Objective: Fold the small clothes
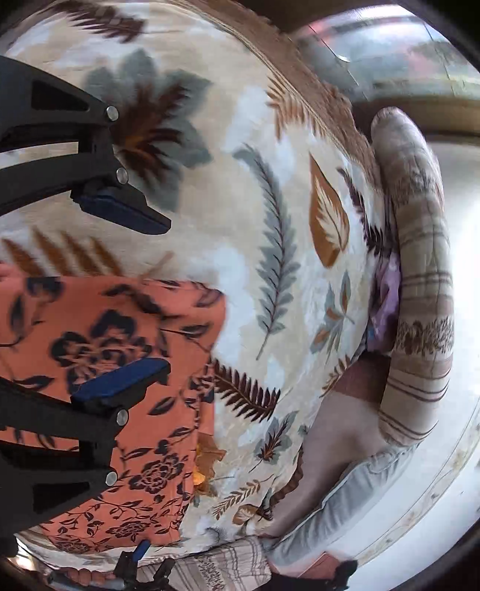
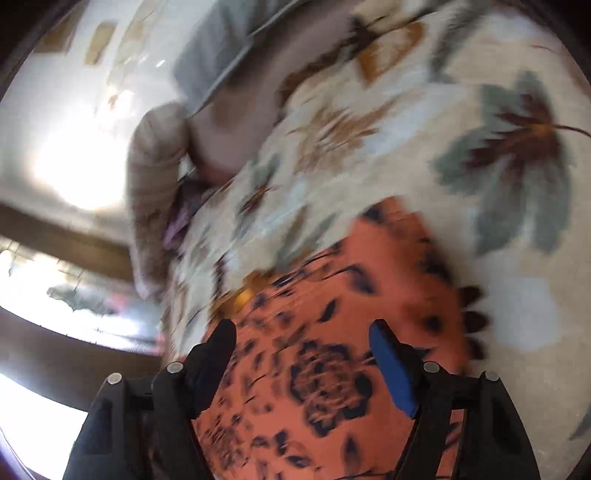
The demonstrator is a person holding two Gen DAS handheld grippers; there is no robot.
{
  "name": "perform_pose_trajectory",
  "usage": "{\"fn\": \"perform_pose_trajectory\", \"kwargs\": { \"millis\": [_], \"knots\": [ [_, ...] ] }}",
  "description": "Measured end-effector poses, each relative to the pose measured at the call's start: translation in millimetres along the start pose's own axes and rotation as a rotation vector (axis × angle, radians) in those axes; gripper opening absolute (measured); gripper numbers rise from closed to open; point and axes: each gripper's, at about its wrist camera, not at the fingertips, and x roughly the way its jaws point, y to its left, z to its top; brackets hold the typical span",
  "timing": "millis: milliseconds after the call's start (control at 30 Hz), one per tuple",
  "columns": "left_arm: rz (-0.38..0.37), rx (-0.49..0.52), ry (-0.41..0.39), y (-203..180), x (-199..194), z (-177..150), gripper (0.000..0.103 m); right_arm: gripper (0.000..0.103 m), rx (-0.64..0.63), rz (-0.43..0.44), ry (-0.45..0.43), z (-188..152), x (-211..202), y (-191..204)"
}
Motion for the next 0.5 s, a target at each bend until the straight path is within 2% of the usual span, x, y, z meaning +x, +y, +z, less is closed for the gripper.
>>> {"fn": "perform_pose_trajectory", "kwargs": {
  "millis": [33, 67, 100, 133, 167, 200, 233, 267, 300, 333, 400, 500],
  "knots": [
    [-0.025, -0.011, 0.049, 3, 17, 8, 0.070, 0.077, -0.002, 0.050, 0.047, 3, 8, 2],
    [-0.011, -0.015, 0.093, 5, 34, 12, 0.062, 0.077, -0.008, 0.086, 0.103, 6, 19, 2],
    [0.049, 0.003, 0.152, 8, 59, 16, 0.055, 0.078, -0.036, 0.057, 0.130, 10, 30, -1],
    [0.056, 0.003, 0.161, 13, 72, 20, 0.054, 0.074, -0.043, -0.028, 0.114, 15, 37, -10],
    [0.043, -0.015, 0.120, 17, 73, 26, 0.054, 0.063, 0.026, -0.035, 0.077, 22, 37, -29],
    [0.071, -0.023, 0.089, 16, 71, 31, 0.054, 0.059, 0.121, 0.000, 0.025, 29, 30, -46],
    [0.120, -0.013, 0.068, 15, 68, 35, 0.054, 0.059, 0.183, 0.013, -0.033, 33, 21, -54],
    [0.155, 0.002, 0.043, 13, 64, 39, 0.054, 0.060, 0.171, -0.012, -0.088, 36, 12, -51],
    [0.168, 0.008, 0.030, 12, 61, 41, 0.054, 0.064, 0.128, -0.043, -0.101, 36, 6, -43],
    [0.160, 0.008, 0.033, 12, 57, 42, 0.054, 0.067, 0.100, -0.054, -0.084, 33, 2, -36],
    [0.122, -0.002, 0.020, 12, 39, 38, 0.054, 0.068, 0.069, -0.035, -0.056, 23, -13, -24],
    [0.096, 0.027, -0.010, 0, 1, 19, 0.066, 0.074, 0.001, 0.001, -0.045, -15, -42, -3]
  ]
}}
